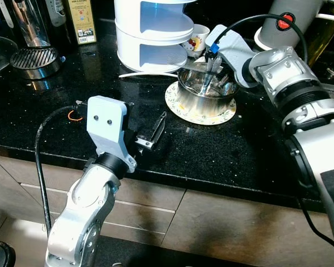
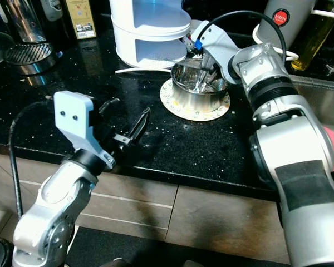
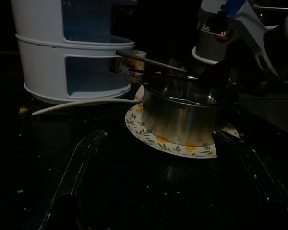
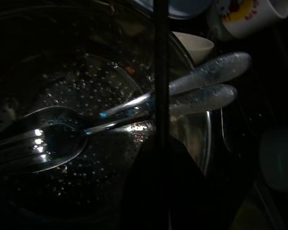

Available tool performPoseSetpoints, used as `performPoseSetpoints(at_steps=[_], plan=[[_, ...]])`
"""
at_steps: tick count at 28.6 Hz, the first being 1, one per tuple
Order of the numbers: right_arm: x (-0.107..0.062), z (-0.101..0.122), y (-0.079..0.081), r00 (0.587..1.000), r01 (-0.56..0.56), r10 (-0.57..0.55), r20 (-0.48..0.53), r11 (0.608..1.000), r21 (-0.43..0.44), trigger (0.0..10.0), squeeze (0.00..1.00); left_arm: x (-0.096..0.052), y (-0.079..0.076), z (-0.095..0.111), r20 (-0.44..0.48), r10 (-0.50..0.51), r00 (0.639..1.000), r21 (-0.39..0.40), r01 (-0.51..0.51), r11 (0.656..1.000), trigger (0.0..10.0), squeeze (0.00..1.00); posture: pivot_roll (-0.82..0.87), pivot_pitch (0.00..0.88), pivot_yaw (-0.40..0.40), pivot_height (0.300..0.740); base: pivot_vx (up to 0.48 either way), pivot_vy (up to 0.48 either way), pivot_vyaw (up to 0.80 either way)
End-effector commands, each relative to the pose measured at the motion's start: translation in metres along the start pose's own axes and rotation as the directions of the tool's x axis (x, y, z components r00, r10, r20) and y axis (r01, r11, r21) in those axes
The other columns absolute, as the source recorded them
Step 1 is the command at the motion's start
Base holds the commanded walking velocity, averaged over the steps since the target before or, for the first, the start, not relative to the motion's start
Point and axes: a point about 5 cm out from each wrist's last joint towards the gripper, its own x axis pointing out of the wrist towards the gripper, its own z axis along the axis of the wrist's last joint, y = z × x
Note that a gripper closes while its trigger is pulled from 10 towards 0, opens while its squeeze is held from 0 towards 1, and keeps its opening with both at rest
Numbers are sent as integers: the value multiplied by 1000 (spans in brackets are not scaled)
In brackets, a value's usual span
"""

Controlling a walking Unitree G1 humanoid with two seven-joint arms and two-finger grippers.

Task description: Kitchen organization

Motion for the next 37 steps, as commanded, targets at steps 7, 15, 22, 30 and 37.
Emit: performPoseSetpoints(at_steps=[7,15,22,30,37], plan=[[-2,6,5,988,-134,130,84,990,44,0,0,0,-3,4,9,-10,1000,-16,10,1000,10000,0,35,46,-92,740,0,0,0],[-14,22,0,940,-242,196,279,960,140,0,0,1,-3,6,17,-4,1000,-20,4,1000,10000,0,35,46,-92,740,0,0,0],[-31,26,-17,857,-323,126,499,887,331,902,0,2,-2,10,29,-3,1000,-23,4,1000,10000,0,39,52,-82,740,0,0,0],[-40,11,-32,798,-354,-10,602,801,483,10000,0,3,-7,11,31,-20,999,-33,21,999,10000,0,39,58,-69,740,0,0,0],[-42,-5,-37,798,-328,-96,595,759,562,10000,0,5,-9,13,33,-41,999,-42,43,998,10000,0,32,58,-54,740,0,0,-590]])
